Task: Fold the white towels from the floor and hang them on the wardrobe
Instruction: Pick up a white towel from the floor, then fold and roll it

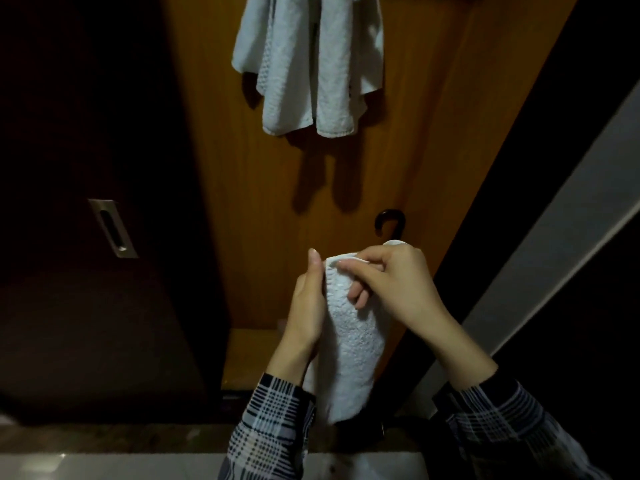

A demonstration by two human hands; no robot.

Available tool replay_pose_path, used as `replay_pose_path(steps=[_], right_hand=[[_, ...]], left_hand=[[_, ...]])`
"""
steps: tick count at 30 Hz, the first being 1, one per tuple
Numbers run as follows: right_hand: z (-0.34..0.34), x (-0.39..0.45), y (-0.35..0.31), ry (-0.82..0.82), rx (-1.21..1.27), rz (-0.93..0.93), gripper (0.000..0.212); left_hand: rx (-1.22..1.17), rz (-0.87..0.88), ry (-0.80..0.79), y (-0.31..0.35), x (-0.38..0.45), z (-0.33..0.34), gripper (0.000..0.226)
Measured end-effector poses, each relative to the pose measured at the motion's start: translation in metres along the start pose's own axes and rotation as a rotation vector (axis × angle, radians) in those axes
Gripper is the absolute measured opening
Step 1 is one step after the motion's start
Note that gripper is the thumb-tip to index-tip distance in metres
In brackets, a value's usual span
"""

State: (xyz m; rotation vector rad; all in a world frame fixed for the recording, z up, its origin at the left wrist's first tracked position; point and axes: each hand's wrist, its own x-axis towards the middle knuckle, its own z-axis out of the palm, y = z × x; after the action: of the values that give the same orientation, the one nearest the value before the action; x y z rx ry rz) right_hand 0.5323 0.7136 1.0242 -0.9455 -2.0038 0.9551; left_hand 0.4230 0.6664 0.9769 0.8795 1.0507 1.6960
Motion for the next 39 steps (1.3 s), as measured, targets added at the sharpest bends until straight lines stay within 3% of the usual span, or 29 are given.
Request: replay_pose_path(steps=[3,6,10,13,19,24,28,33,37,39], right_hand=[[0.007,0.003,0.007,-0.029,-0.066,0.010,0.018],[0.011,0.003,0.013,-0.054,-0.175,-0.019,0.020],[0.016,0.004,0.017,0.004,-0.454,-0.188,0.014],[0.015,0.005,0.025,-0.015,-0.615,-0.349,0.023],[-0.006,0.017,0.050,-0.307,-0.629,-0.396,0.039],[-0.029,0.032,0.064,-0.480,-0.674,-0.377,0.027],[-0.031,0.033,0.069,-0.554,-0.666,-0.450,0.024],[-0.017,0.023,0.065,-0.406,-0.470,-0.548,0.030],[-0.002,0.020,0.068,-0.321,-0.489,-0.640,0.032],[0.002,0.018,0.069,-0.287,-0.523,-0.682,0.031]], left_hand=[[-0.023,0.025,-0.018,-0.007,-0.001,-0.002,0.062],[0.057,0.133,-0.034,-0.013,-0.002,-0.009,0.042],[0.200,0.224,-0.033,-0.021,0.000,-0.024,0.028],[0.295,0.236,-0.059,-0.021,0.000,-0.038,0.025],[0.420,0.216,-0.039,-0.022,-0.004,-0.050,0.026],[0.362,0.171,0.017,-0.026,-0.010,-0.069,0.037],[0.396,0.180,0.000,-0.020,-0.015,-0.076,0.032],[0.592,0.271,0.083,-0.018,-0.011,-0.093,0.036],[0.920,0.310,0.178,-0.017,-0.011,-0.109,0.040],[0.900,0.271,0.182,-0.012,-0.012,-0.107,0.049]])
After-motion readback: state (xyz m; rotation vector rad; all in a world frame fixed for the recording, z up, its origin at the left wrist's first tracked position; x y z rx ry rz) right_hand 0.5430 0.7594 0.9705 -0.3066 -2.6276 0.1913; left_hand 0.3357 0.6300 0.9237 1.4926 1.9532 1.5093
